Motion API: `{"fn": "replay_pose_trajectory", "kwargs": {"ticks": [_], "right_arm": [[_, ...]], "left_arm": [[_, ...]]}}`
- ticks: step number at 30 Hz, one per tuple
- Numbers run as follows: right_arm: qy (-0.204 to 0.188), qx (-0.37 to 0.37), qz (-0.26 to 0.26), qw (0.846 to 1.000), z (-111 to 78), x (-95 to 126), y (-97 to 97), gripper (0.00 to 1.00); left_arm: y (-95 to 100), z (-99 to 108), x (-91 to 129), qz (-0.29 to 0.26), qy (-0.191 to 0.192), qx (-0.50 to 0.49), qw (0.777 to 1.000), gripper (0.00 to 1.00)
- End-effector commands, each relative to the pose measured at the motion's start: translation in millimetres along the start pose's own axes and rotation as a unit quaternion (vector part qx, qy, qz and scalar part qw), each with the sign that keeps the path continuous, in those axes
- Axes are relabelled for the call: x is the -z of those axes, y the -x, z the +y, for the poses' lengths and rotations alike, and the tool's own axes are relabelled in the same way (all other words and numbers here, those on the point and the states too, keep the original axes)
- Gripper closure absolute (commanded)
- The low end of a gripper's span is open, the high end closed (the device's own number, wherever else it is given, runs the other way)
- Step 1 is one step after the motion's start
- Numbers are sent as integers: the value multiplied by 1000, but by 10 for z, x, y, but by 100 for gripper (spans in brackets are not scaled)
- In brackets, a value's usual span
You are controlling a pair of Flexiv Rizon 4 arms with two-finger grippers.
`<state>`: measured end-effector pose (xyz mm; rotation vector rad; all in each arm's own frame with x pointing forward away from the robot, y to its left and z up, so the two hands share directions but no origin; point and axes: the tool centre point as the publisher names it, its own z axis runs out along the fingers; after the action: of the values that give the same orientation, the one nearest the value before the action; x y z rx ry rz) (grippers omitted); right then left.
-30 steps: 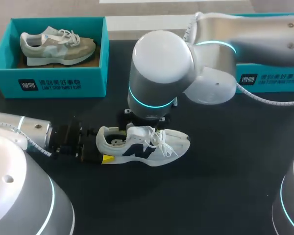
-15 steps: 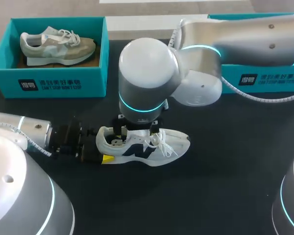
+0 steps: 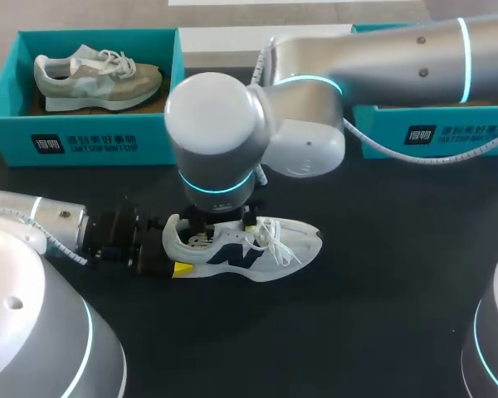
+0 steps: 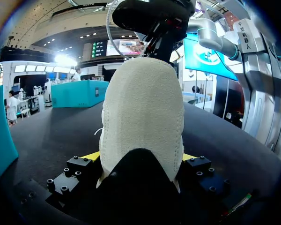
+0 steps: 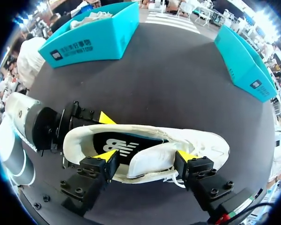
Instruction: Take the shoe out of the shoebox, open the shoe tongue, remove and reinsert the insole, then place the shoe into the shoebox
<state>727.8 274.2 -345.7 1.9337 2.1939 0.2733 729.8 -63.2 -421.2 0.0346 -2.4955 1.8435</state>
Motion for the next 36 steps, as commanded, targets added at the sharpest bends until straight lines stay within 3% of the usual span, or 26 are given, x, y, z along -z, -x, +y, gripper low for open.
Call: {"fn": "replay_pose_trajectory", "kwargs": {"ticks": [1,6,12,17,26,36], "right_arm": [[32,-153,-105,982,-51,-15,-57,46],[28,-160,-119,979,-72,13,-24,62],[17,-159,-128,979,-81,47,19,100],[8,-125,-135,983,-39,112,65,100],[-17,-12,-58,998,-2,252,325,100],[-48,79,-11,996,41,376,443,100]], "left_arm": [[21,74,-27,1,1,0,1000,100],[21,74,-27,1,1,0,1000,100],[21,74,-27,1,1,0,1000,100],[21,74,-27,1,1,0,1000,100],[21,74,-27,1,1,0,1000,100],[21,74,-27,1,1,0,1000,100]]}}
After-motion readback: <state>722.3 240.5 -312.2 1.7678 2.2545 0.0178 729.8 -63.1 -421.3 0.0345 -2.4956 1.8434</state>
